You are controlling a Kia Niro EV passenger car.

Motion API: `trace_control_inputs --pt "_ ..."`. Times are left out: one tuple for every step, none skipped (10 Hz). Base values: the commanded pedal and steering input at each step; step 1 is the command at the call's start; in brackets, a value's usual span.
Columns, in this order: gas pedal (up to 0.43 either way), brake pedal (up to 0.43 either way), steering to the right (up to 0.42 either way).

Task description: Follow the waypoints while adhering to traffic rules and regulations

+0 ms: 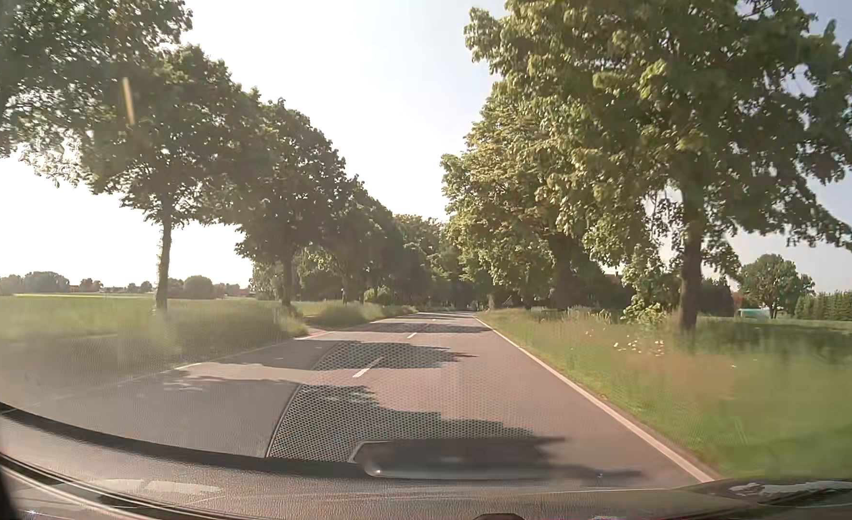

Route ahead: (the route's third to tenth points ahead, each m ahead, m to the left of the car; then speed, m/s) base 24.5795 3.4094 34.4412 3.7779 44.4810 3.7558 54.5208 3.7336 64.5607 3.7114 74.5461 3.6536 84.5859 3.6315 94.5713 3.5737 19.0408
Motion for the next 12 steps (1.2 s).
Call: trace_control_inputs --pt "0.189 0.000 0.003" --pt "0.189 0.000 0.003" --pt "0.189 0.000 0.003" --pt "0.189 0.000 0.002" --pt "0.197 0.000 0.002" --pt "0.197 0.000 0.002" --pt "0.197 0.000 0.002" --pt "0.197 0.000 0.002" --pt "0.197 0.000 0.002" --pt "0.197 0.000 0.002" --pt "0.197 0.000 0.002" --pt "0.197 0.000 0.002"
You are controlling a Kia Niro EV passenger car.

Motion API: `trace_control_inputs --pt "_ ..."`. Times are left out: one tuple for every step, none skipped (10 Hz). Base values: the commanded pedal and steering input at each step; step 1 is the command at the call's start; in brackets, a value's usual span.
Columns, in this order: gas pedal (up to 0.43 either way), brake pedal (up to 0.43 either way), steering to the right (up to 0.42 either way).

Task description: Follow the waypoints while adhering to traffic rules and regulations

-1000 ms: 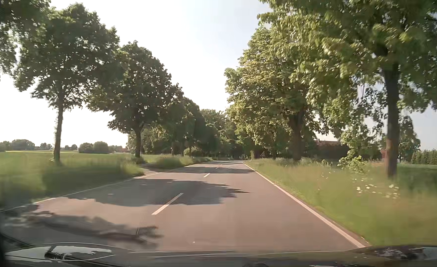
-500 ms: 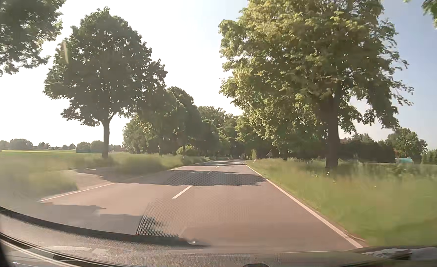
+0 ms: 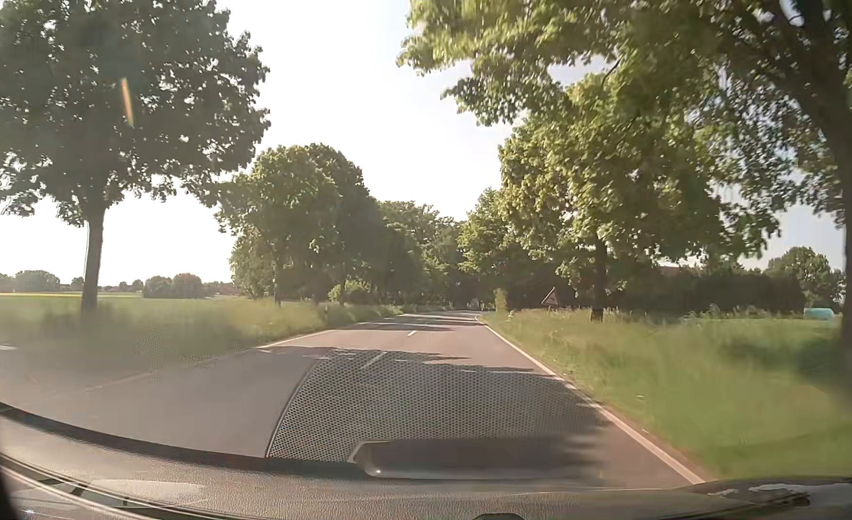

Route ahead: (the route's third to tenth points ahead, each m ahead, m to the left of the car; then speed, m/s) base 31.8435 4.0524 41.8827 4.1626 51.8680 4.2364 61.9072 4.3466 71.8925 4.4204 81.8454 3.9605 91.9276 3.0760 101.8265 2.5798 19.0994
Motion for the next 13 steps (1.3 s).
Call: trace_control_inputs --pt "0.197 0.000 0.002" --pt "0.197 0.000 0.002" --pt "0.197 0.000 0.002" --pt "0.197 0.000 0.002" --pt "0.197 0.000 0.002" --pt "0.197 0.000 0.002" --pt "0.197 0.000 0.002" --pt "0.197 0.000 0.002" --pt "0.197 0.000 0.002" --pt "0.197 0.000 0.002" --pt "0.197 0.000 0.002" --pt "0.197 0.000 0.002" --pt "0.197 0.000 0.002"
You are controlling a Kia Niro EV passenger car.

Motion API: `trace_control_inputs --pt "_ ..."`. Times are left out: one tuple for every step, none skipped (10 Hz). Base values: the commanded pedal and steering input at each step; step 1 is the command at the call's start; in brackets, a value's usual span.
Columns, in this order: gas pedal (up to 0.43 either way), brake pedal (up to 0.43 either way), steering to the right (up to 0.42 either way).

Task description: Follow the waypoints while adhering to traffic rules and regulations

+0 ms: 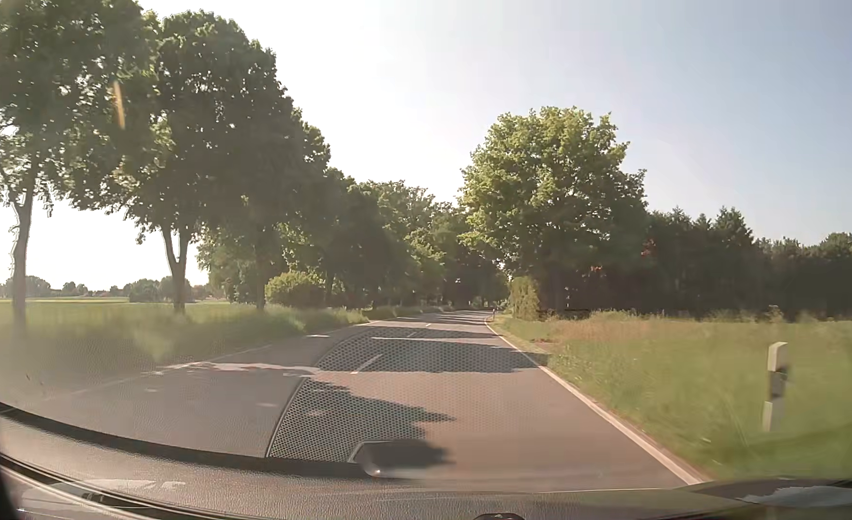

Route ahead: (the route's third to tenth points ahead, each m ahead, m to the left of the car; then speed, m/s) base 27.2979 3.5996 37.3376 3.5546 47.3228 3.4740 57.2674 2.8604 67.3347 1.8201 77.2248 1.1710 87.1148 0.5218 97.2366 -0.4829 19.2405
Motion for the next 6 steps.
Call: trace_control_inputs --pt "0.197 0.000 0.002" --pt "0.197 0.000 0.002" --pt "0.197 0.000 0.002" --pt "0.197 0.000 0.002" --pt "0.197 0.000 0.002" --pt "0.197 0.000 0.002"
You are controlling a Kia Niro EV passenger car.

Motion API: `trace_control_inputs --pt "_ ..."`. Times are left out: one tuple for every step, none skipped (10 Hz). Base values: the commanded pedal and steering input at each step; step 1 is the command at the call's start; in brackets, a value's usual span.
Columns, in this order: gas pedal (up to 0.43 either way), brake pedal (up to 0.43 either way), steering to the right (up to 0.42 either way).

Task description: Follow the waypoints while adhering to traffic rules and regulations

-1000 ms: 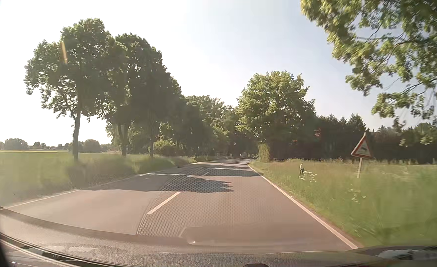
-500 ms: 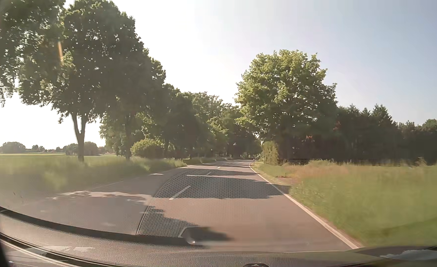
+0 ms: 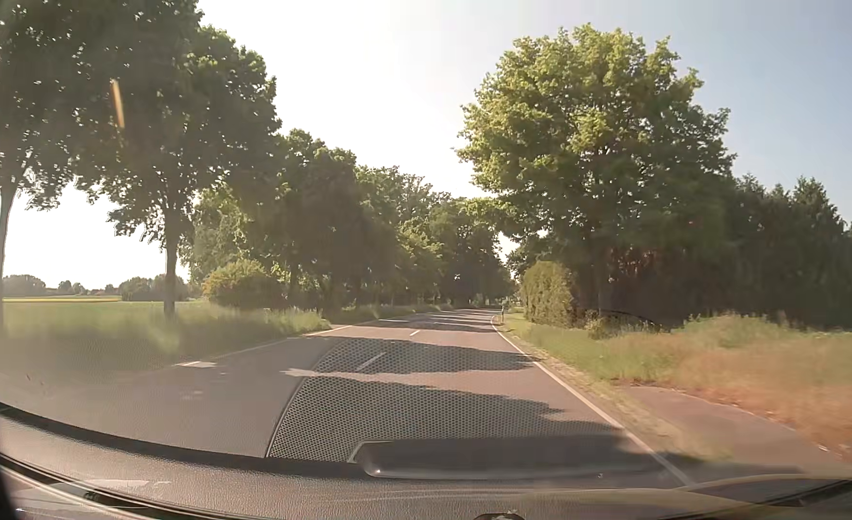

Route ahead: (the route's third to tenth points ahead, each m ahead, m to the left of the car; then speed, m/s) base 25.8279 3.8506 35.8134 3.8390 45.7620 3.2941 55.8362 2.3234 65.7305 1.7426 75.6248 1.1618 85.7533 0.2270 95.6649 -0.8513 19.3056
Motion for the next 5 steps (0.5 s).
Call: trace_control_inputs --pt "0.189 0.000 0.003" --pt "0.189 0.000 0.004" --pt "0.189 0.000 0.004" --pt "0.177 0.000 0.004" --pt "0.177 0.000 0.005"
